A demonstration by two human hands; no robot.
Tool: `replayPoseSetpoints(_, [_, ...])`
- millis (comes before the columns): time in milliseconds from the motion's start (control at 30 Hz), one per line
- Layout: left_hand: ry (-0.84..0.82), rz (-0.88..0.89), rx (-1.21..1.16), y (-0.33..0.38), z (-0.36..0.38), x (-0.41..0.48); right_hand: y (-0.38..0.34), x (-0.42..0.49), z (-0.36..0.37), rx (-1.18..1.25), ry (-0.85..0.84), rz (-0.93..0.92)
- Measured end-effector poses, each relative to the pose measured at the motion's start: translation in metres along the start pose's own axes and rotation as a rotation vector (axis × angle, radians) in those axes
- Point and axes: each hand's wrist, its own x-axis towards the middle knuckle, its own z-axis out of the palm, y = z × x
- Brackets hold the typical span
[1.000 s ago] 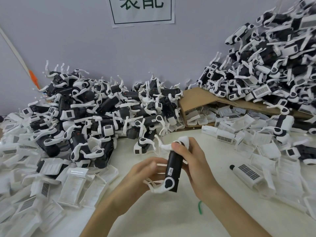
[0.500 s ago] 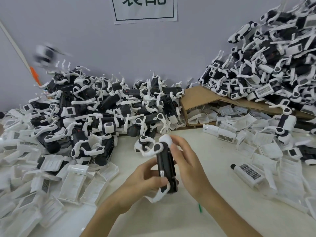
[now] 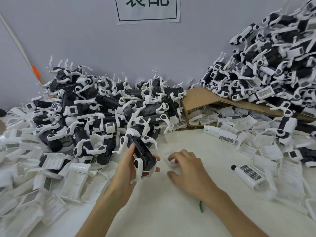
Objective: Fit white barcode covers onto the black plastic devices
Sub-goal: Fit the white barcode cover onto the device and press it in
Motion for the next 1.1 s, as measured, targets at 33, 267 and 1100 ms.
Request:
replayPoseSetpoints(33, [0.011, -0.015, -0.024, 0.0, 0.001, 0.002, 0.0, 0.0, -0.001, -0.002, 0.023, 0.011])
replayPoseSetpoints(267, [0.028, -0.03, 0.029, 0.001, 0.006, -0.001, -0.009, -0.001, -0.017, 0.312, 0.233, 0.108])
replayPoseSetpoints(1100, [-0.042, 0.099, 0.135, -0.003, 0.011, -0.009, -0.026, -0.003, -0.028, 1.193, -0.091, 0.173])
